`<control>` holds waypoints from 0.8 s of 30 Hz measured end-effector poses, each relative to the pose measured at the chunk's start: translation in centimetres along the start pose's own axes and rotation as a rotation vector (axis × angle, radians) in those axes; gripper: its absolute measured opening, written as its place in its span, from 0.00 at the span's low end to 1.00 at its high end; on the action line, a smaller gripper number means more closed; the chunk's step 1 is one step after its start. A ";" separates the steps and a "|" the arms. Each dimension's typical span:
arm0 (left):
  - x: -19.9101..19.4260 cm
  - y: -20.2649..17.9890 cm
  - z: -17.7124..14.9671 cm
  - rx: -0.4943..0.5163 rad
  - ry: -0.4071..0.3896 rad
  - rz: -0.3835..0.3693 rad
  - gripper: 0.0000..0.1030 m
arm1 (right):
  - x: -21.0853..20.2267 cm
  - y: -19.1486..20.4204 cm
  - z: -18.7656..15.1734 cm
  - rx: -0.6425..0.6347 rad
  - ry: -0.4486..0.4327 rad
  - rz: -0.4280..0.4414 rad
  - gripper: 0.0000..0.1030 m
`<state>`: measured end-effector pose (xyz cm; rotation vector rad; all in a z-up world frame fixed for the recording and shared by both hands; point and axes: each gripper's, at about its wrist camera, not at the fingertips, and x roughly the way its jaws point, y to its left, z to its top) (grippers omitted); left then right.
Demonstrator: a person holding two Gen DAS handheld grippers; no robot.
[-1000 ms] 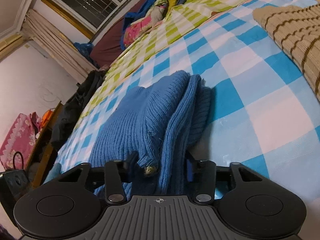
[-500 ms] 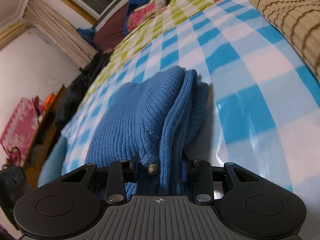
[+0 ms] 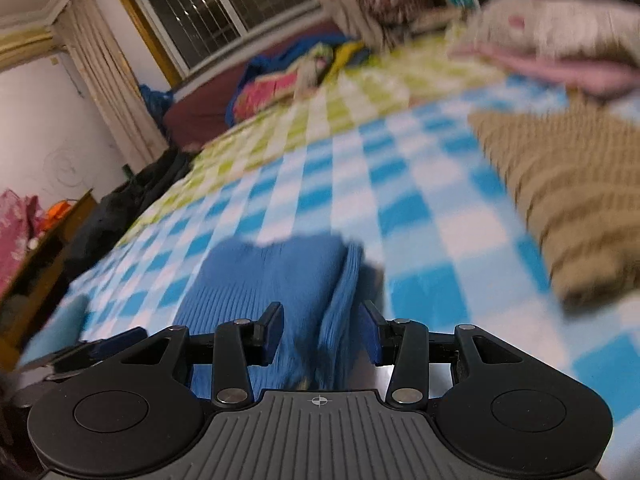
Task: Fold small clothes
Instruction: 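Open the right tool and withdraw it from the folded sweater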
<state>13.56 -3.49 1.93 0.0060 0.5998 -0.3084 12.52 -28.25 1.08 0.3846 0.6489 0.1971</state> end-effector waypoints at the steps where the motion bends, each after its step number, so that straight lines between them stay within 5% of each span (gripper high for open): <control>1: 0.4 0.0 0.3 -0.002 -0.002 0.010 0.61 | 0.4 0.4 0.5 -0.016 -0.008 0.001 0.38; 10: 4.5 -0.7 0.6 0.037 0.025 0.085 0.64 | 6.4 1.3 0.7 -0.082 0.053 0.014 0.17; 24: 2.5 -0.8 0.2 -0.020 0.042 0.092 0.66 | 3.3 1.1 -0.3 -0.083 0.013 0.020 0.21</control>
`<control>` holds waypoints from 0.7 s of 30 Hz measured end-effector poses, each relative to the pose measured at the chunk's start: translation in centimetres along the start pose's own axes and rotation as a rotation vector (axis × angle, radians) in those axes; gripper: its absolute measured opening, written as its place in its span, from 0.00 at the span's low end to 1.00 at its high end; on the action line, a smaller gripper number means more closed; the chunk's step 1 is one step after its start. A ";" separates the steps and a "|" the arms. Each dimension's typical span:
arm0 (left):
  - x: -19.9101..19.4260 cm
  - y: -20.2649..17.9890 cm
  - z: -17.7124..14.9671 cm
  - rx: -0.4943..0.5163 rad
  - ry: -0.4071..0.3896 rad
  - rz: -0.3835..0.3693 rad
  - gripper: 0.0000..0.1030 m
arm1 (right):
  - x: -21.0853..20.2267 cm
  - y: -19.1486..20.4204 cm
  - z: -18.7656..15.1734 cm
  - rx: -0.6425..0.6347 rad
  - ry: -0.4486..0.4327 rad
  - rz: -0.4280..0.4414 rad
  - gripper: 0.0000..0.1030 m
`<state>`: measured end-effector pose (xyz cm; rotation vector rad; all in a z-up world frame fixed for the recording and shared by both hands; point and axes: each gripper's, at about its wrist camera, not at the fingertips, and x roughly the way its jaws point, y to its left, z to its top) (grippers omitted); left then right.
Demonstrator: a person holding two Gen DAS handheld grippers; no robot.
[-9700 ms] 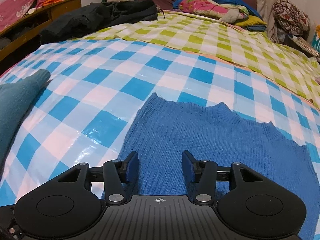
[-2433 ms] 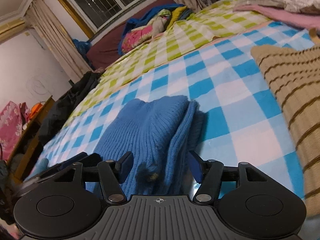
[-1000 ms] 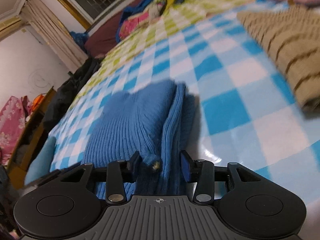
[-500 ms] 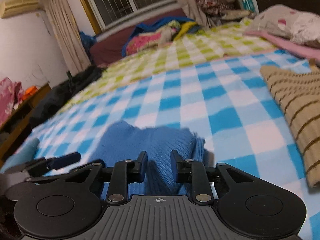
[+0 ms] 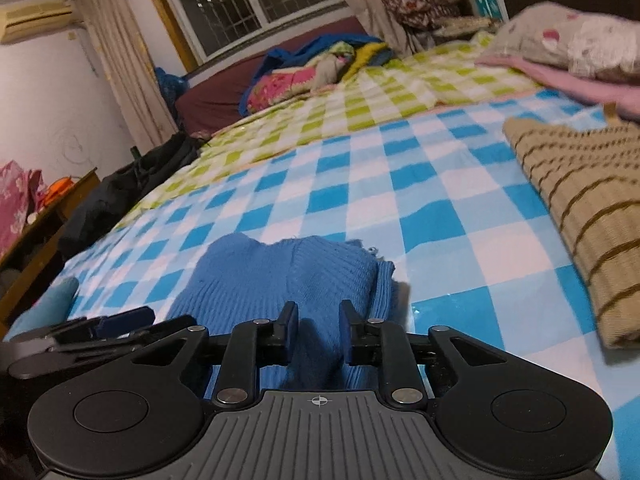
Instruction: Fold small clothes
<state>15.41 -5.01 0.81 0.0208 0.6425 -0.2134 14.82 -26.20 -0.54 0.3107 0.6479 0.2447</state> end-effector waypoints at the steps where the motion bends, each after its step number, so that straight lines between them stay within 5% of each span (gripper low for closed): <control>1: -0.4 -0.1 -0.1 0.001 0.004 0.003 0.66 | -0.5 0.4 -0.2 -0.014 -0.001 0.001 0.21; 12: -1.8 -1.6 -1.7 0.026 0.037 0.021 0.65 | -1.2 0.8 -2.9 -0.050 0.066 -0.056 0.23; 21: -3.8 -2.3 -2.5 0.030 0.032 0.018 0.65 | -3.5 1.2 -4.0 -0.039 0.013 -0.075 0.24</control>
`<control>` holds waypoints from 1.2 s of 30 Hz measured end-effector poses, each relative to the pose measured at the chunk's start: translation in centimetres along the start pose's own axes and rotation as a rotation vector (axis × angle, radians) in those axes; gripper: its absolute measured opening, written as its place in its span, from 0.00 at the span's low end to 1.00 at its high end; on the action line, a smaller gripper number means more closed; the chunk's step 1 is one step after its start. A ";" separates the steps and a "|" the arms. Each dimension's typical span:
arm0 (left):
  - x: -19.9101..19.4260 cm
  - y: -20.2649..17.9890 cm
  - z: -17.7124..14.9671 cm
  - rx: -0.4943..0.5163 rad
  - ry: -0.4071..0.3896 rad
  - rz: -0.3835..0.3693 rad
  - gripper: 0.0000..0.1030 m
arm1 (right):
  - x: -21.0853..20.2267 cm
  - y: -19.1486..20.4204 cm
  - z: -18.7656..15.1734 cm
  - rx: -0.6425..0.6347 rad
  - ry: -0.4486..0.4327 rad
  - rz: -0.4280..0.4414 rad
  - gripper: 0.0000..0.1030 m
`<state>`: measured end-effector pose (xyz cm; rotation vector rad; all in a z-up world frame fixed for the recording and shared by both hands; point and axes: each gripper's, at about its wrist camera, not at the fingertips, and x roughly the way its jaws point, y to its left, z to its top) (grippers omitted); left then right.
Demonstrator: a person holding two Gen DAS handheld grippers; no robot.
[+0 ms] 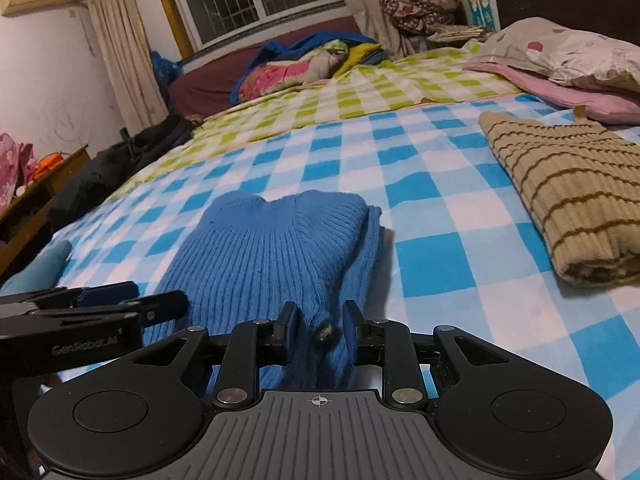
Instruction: Fold small clothes
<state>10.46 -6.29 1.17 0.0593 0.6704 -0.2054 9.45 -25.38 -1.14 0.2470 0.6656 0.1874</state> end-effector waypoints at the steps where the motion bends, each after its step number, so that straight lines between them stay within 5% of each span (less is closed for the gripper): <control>1: -0.1 -0.2 -0.3 0.003 0.007 -0.006 0.65 | 0.1 -0.1 -0.1 0.006 0.005 -0.002 0.24; 7: 0.5 -0.7 -1.9 -0.002 0.061 -0.013 0.65 | 0.4 -0.1 -0.5 -0.011 0.016 -0.027 0.24; 36: -1.1 -1.1 -2.8 -0.021 0.078 -0.019 0.66 | -2.2 0.8 -3.1 -0.004 -0.005 -0.050 0.27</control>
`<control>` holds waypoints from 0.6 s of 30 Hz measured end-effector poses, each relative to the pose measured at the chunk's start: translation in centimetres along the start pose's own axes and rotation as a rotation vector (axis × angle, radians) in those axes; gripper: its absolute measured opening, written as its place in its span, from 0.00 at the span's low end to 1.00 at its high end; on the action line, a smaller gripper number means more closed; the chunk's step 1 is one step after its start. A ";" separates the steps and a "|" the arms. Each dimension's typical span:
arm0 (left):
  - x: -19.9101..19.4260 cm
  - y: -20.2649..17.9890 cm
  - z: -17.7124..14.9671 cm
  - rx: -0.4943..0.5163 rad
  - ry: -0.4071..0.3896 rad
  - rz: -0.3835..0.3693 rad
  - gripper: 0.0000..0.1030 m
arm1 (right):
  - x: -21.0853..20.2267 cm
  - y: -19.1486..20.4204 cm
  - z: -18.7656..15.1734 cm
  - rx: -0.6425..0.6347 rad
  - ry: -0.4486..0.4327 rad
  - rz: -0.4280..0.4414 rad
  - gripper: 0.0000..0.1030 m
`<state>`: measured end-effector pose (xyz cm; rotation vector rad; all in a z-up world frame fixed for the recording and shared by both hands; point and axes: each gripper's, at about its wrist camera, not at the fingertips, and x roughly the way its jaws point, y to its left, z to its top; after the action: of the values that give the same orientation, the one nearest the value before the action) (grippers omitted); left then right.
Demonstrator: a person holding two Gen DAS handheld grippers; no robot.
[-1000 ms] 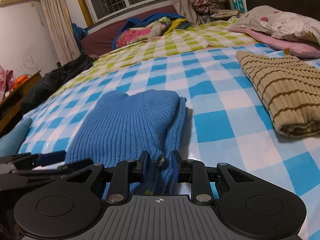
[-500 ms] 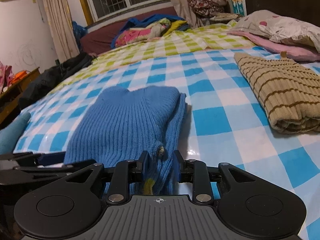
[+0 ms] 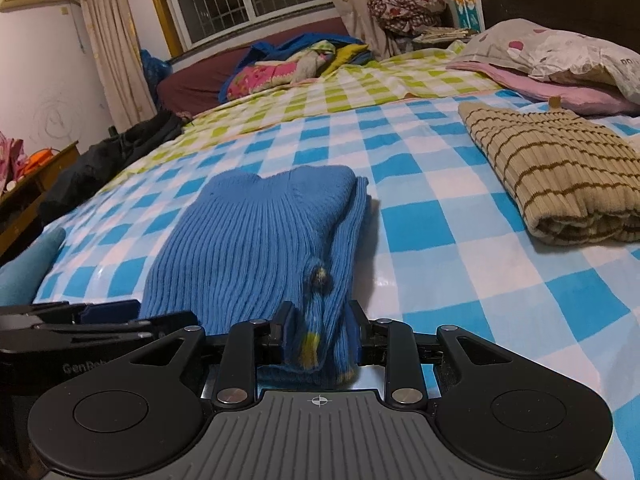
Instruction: Fold small clothes
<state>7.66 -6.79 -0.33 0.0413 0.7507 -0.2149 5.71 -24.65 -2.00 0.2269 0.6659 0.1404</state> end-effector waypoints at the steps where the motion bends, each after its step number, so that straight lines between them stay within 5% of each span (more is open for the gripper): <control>1: -0.1 0.0 -0.1 0.000 -0.001 0.000 0.66 | 0.0 0.0 -0.1 -0.001 0.002 -0.002 0.27; 18: -0.5 0.0 -0.5 -0.001 -0.002 0.001 0.68 | -0.6 0.3 -0.8 -0.002 0.004 -0.010 0.27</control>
<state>6.97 -6.69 -0.37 0.0410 0.7491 -0.2138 4.75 -24.38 -2.23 0.2217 0.6708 0.1320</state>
